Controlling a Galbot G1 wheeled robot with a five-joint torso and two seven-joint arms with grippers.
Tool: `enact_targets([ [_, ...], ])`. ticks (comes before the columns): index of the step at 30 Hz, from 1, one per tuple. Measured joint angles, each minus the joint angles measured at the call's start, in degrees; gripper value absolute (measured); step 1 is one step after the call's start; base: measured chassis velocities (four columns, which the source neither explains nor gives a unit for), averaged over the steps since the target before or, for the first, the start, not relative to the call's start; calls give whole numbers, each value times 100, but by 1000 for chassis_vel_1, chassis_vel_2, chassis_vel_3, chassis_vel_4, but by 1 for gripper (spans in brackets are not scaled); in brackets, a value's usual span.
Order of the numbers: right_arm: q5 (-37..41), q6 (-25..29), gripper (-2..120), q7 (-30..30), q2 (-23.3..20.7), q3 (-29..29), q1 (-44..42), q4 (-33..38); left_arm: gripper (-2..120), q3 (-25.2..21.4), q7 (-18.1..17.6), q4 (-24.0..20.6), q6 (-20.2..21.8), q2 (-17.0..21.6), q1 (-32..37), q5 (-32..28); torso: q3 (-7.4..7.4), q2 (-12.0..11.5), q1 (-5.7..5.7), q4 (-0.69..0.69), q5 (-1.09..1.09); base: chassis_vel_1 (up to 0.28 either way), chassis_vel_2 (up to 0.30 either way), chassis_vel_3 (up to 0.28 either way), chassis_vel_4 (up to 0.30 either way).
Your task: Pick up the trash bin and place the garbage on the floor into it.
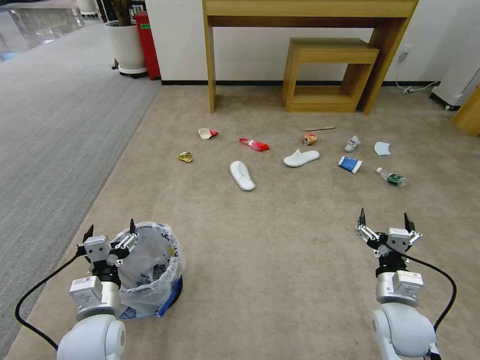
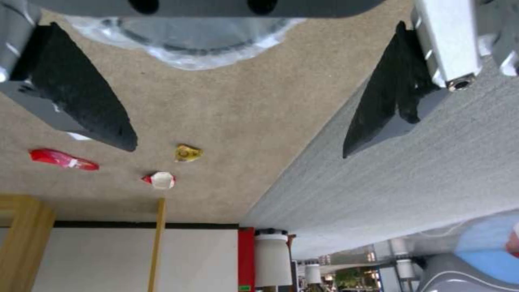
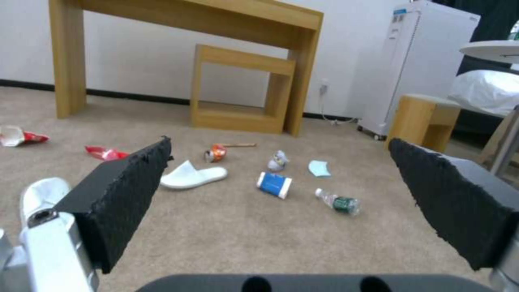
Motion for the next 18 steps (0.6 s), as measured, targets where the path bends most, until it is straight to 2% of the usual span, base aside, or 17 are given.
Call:
enact_targets([
  [18, -21, 119, 100, 1, 12, 1, 31, -110, 100, 5, 0, 83, -1, -5, -28, 14, 0, 0, 0, 0, -1, 134, 135, -134, -135],
])
